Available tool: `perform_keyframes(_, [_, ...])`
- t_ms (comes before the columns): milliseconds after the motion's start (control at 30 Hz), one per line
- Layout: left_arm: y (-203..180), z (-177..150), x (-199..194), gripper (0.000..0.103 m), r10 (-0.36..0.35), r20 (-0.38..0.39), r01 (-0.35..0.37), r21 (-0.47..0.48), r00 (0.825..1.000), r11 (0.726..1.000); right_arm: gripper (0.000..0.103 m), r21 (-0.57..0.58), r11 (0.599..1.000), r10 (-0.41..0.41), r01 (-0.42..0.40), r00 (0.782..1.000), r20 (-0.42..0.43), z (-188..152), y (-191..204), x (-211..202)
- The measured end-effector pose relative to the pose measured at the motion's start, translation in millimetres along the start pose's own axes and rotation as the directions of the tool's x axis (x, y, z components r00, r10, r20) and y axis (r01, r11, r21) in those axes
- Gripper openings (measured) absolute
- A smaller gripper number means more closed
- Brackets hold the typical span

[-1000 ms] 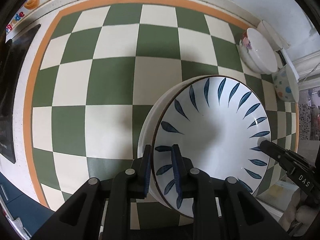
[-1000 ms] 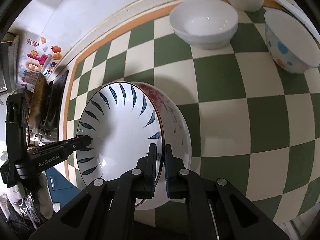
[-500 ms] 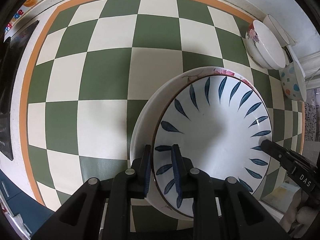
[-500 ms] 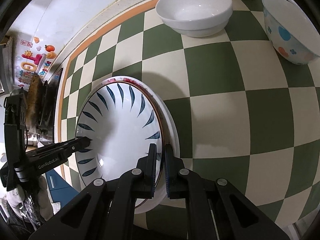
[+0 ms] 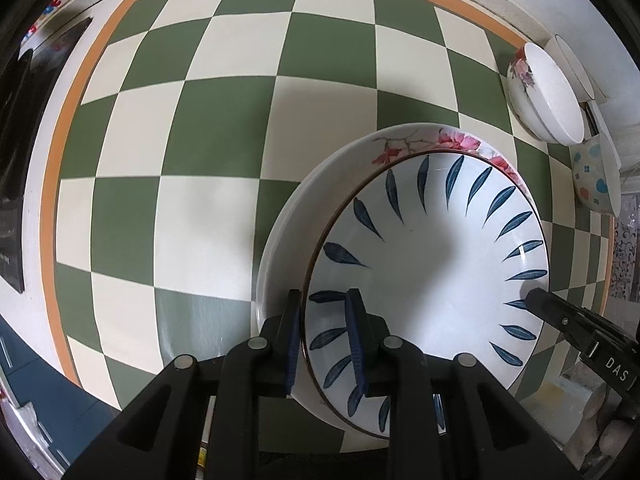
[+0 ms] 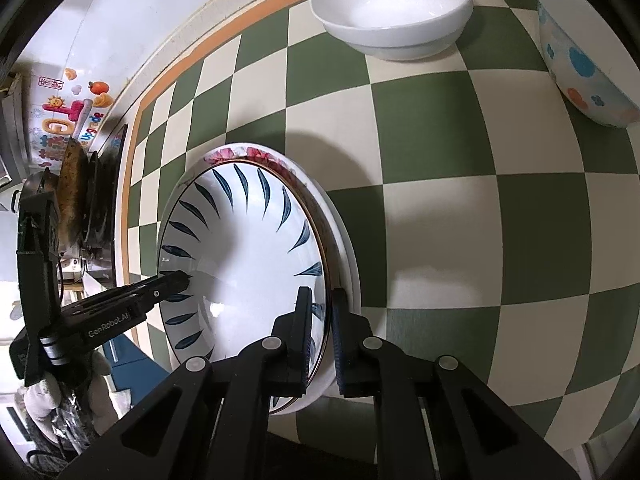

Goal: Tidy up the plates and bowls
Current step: 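Carry the blue-striped plate onto the pink-floral plate stack and release, then open both grippers and lift them away from the plate stack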

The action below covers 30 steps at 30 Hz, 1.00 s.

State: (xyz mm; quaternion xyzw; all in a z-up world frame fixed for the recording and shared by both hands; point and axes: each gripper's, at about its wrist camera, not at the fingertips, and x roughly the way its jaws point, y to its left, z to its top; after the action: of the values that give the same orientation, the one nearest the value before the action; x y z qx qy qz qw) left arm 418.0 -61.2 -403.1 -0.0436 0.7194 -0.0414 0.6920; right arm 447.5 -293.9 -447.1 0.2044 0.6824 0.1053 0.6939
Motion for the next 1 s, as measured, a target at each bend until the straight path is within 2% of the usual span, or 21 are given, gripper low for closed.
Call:
perform_keyframes(267, [6,0,-2,0.02,0.003,0.009,-0.003,-0.05,1.0,0.999,0.013,-0.034,0.999,-0.036,0.036,0.999,0.012,-1,6,-8])
perform_keyframes(400, [5,-7,0,0.02,0.013,0.008,-0.013,-0.049,1.0,0.999,0.013,-0.029,0.999,-0.046,0.046,0.999,0.015,-3,5,-11])
perform_keyframes(633, [0,-17,-8,0.02,0.027,0.04,-0.026,-0.038,0.999,0.999,0.013,-0.01,0.996,-0.085,0.086,0.994,0.072,-10,5,-29])
perform_keyframes(800, [-8,-34,-36,0.02,0.047,0.121,-0.047,-0.006,0.992,0.999,0.014,-0.034,0.995,-0.091,0.095,0.99,0.107,-27,17,-47])
perform_keyframes(933, [-18,-56,-74,0.02,0.053,0.215,-0.059,0.02,0.975,0.998,0.02,-0.058,0.993,-0.096,0.106,0.983,0.155,-53,35,-73])
perform_keyframes(1000, [-22,-70,-94,0.021,0.052,0.263,-0.063,0.035,0.963,0.997,0.027,-0.076,0.99,-0.099,0.115,0.977,0.188,-69,47,-89])
